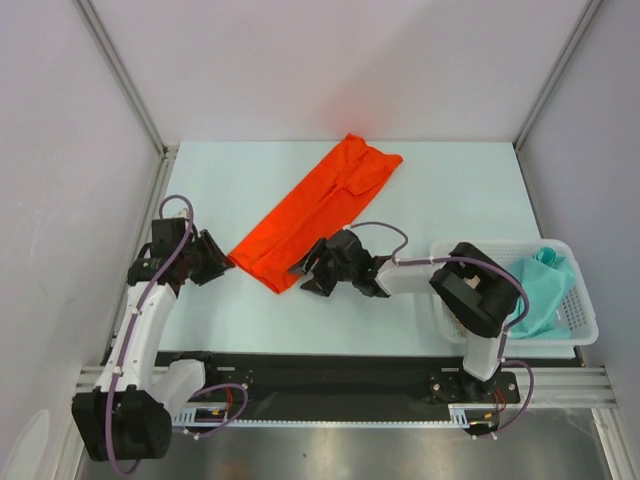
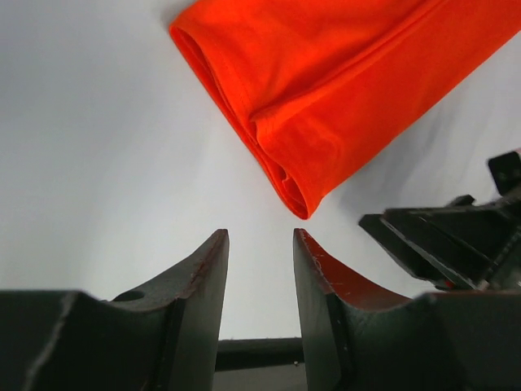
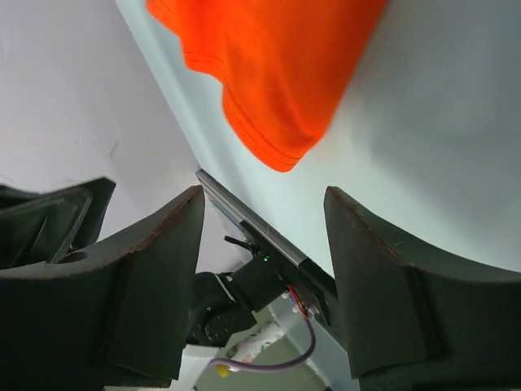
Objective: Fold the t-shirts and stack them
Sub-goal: Fold the tshirt
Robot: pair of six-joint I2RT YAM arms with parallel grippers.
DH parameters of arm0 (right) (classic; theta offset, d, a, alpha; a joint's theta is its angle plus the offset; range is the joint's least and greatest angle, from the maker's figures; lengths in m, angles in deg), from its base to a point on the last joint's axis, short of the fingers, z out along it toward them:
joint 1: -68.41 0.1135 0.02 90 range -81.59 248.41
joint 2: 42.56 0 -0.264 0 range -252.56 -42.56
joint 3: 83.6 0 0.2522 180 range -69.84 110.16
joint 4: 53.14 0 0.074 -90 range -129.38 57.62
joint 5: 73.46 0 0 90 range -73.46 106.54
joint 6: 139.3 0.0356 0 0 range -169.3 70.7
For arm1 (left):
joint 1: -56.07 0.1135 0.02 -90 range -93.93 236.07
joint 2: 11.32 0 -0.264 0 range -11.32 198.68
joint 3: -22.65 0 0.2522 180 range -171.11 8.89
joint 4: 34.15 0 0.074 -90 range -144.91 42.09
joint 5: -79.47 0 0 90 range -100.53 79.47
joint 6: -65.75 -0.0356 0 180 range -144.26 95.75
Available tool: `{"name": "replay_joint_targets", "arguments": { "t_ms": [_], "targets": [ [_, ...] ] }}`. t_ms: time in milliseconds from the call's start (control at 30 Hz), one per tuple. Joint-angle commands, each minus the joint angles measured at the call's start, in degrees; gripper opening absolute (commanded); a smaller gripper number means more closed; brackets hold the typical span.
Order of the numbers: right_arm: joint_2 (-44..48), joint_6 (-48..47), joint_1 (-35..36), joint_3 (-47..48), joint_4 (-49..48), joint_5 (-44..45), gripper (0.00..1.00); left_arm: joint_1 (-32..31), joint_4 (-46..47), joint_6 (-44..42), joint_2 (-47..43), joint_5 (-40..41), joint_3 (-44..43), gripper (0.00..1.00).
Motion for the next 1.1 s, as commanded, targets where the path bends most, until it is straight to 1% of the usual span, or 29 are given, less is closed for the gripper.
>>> {"name": "replay_joint_targets", "arguments": {
  "t_ms": [0, 100, 200, 233, 300, 467, 567, 733, 900, 1000, 1033, 1067],
  "targets": [
    [-2.73, 12.37, 2.38, 0.40, -7.50, 2.10, 0.66, -0.96, -3.54, 1.35, -2.52, -0.61, 1.56, 0.43],
    [-3.17, 13.52, 4.49, 2.42, -3.47, 6.31, 0.69, -1.40, -4.17, 1.09, -4.19, 0.36, 2.53, 0.42],
    [-4.93, 14.92, 5.46, 5.32, -0.30, 7.99, 0.70, -1.58, -3.99, 1.26, -4.46, 0.36, 2.27, 0.42],
    [-5.63, 15.80, 5.54, 6.02, 1.62, 8.17, 0.70, -1.58, -3.99, 1.17, -4.46, 0.36, 1.75, 0.42],
    [-7.12, 18.52, 5.72, 6.47, 1.38, 9.40, 0.69, -1.58, -4.16, 1.00, -4.20, 0.63, 0.96, 0.42],
    [-8.62, 22.04, 5.72, 7.26, 4.89, 10.11, 0.64, -1.67, -4.69, 0.65, -4.28, 1.24, -0.02, 0.42],
    [-9.24, 22.23, 5.72, 8.40, 7.44, 9.84, 0.61, -1.58, -4.25, 1.00, -4.55, 1.24, 0.42, 0.42],
    [-11.16, 21.17, 5.46, 10.50, 7.62, 9.32, 0.60, -1.58, -3.99, 0.65, -3.67, 1.33, -0.36, 0.42],
    [-13.72, 21.43, 5.46, 12.18, 7.88, 6.69, 0.53, -1.58, -3.73, 0.38, -2.44, 1.86, -1.51, 0.42],
    [-14.78, 21.08, 5.46, 12.27, 6.39, 5.02, 0.44, -1.58, -3.03, 0.30, -1.82, 1.95, -1.68, 0.42],
    [-14.69, 20.74, 5.37, 12.10, 6.48, 4.84, 0.37, -1.58, -2.67, 0.21, -1.65, 2.03, -1.77, 0.42],
    [-14.08, 20.30, 5.02, 11.57, 6.56, 4.57, 0.34, -1.58, -2.50, -0.05, -1.04, 2.21, -1.95, 0.42]
  ]
}}
